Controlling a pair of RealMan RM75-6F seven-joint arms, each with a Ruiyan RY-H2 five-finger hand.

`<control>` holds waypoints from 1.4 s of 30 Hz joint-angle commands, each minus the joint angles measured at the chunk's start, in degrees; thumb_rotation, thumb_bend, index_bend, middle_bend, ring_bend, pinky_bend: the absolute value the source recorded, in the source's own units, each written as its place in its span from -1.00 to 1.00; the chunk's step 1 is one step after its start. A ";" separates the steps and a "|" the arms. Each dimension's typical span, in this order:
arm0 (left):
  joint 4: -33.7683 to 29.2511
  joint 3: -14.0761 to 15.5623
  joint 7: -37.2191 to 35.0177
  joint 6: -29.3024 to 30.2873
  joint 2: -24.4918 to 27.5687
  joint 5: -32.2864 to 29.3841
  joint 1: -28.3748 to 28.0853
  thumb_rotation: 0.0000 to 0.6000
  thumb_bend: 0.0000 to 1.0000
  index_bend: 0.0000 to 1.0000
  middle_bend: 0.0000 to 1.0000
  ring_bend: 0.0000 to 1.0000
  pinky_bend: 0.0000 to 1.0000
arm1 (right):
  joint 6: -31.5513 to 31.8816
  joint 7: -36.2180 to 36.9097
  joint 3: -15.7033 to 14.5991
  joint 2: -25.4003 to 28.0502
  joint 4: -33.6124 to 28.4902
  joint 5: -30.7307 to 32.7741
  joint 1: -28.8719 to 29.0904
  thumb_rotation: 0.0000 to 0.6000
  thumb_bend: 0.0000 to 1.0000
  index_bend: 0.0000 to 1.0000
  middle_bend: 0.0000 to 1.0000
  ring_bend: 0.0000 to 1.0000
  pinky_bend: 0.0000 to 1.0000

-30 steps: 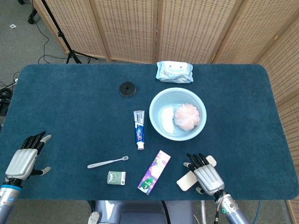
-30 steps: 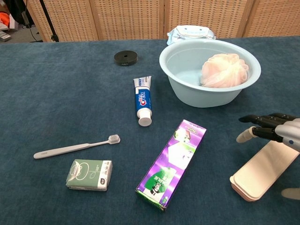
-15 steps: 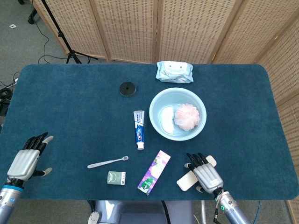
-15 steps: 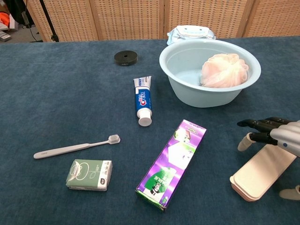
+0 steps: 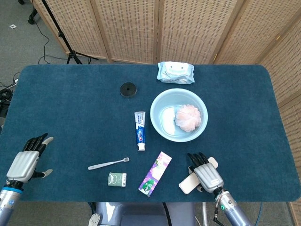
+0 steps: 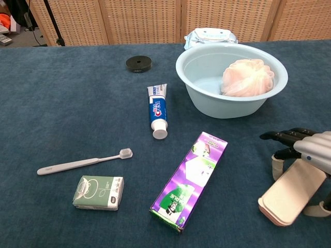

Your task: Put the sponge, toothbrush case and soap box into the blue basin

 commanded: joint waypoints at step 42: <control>-0.58 -1.75 -0.59 0.56 0.77 -1.50 1.04 1.00 -0.68 -1.00 -1.00 -1.00 -0.92 | 4.31 -6.37 3.92 4.24 -3.24 2.12 1.92 1.00 -0.69 0.39 -0.26 -0.28 -0.23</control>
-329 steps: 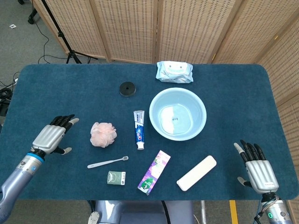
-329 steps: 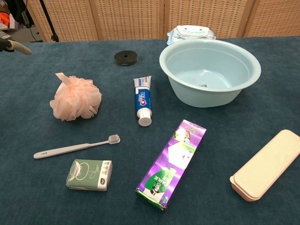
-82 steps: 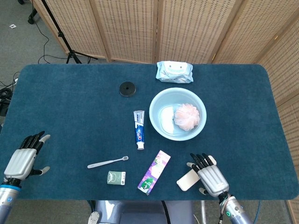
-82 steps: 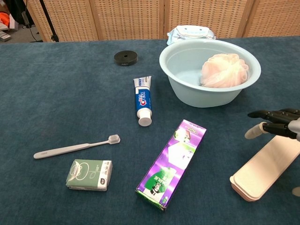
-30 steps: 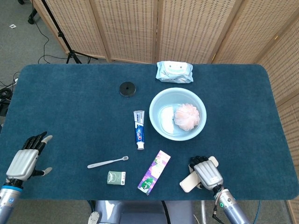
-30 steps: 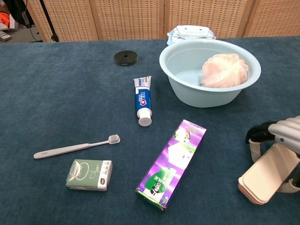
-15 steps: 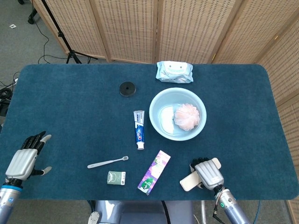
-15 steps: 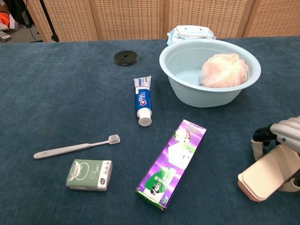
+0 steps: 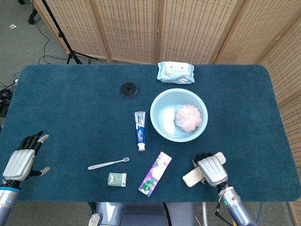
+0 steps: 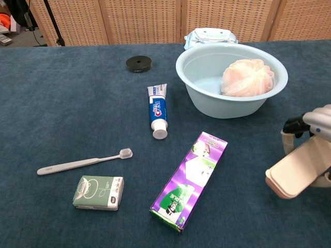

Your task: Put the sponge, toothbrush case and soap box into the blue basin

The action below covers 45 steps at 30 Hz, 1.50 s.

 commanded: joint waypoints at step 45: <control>3.08 -0.53 -0.91 -3.95 -1.68 -2.27 -0.83 1.00 -0.68 -1.00 -1.00 -1.00 -0.92 | -8.17 -16.52 15.56 0.34 0.34 23.68 22.96 1.00 -0.69 0.41 -0.25 -0.28 -0.23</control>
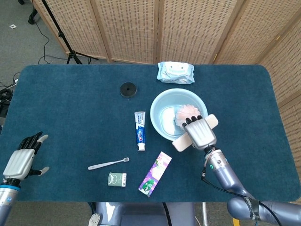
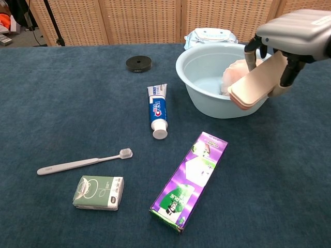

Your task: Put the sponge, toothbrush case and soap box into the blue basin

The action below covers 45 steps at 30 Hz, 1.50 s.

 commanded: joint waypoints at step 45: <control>1.98 0.10 -0.85 -2.57 -1.32 -1.28 -0.90 1.00 -0.68 -1.00 -1.00 -1.00 -0.92 | 2.44 -1.40 -0.49 -6.84 12.84 8.47 13.67 1.00 -0.79 -0.63 -1.00 -1.00 -0.84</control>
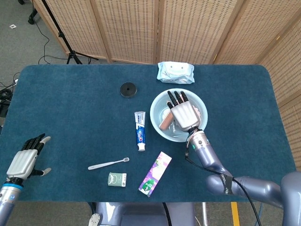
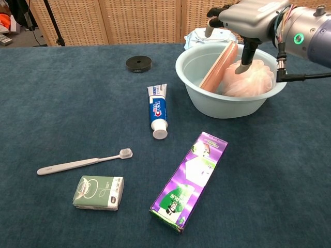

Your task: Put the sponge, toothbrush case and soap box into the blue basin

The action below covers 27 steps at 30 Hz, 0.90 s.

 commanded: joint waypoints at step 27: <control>-2.30 1.24 0.33 1.52 0.61 3.45 0.46 1.00 -0.69 -1.00 -1.00 -1.00 -0.92 | 21.63 2.80 -16.34 17.15 -30.91 -17.51 -20.96 1.00 -0.79 -0.63 -1.00 -1.00 -0.84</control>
